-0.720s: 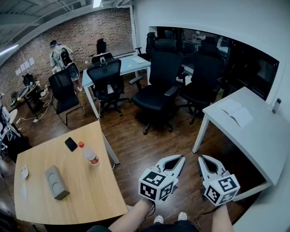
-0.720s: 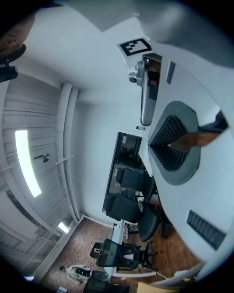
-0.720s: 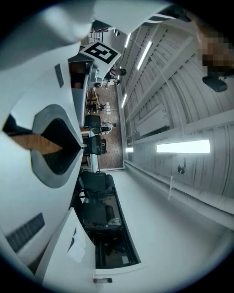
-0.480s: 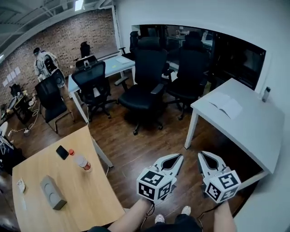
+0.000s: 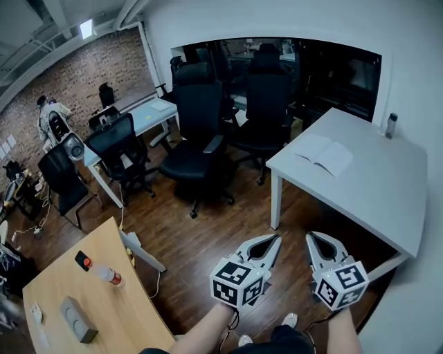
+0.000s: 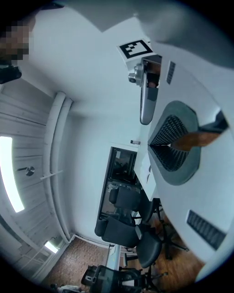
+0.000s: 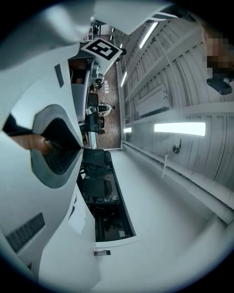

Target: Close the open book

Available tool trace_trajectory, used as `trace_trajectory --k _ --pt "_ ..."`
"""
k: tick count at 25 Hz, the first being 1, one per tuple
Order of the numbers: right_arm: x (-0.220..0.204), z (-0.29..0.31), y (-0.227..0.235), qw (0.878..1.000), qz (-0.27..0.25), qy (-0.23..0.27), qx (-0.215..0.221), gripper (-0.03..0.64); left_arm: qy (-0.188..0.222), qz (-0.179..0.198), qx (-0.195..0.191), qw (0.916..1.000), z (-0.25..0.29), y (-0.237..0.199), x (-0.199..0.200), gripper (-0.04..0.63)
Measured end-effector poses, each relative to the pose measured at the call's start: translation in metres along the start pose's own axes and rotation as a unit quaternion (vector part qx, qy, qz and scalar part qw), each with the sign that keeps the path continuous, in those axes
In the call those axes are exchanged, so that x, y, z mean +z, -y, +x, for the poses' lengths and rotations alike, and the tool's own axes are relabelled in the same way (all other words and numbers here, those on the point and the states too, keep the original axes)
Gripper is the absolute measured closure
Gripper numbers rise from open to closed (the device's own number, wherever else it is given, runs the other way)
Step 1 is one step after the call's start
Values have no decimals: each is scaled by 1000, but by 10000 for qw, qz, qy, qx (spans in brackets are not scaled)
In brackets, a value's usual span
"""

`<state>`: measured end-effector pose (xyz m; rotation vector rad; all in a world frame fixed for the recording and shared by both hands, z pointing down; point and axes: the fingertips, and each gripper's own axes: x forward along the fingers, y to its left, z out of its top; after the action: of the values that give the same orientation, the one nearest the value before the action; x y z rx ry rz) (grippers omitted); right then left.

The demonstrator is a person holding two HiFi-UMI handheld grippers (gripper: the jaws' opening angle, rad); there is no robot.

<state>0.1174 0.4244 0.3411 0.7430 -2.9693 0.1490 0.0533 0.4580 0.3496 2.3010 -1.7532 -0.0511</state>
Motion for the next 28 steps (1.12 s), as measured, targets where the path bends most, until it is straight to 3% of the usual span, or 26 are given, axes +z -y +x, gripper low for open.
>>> trace_trajectory --k 7,16,28 --pt "0 15 97 9999 91 28 -105 614 -146 132 22 9998 96 5 1 591" --pt "-3 44 176 9991 375 10 -171 614 -438 288 178 9985 174 -16 9 591" --pt "-13 153 257 9964 193 -337 -751 614 -462 162 -366 9981 289 -115 14 591"
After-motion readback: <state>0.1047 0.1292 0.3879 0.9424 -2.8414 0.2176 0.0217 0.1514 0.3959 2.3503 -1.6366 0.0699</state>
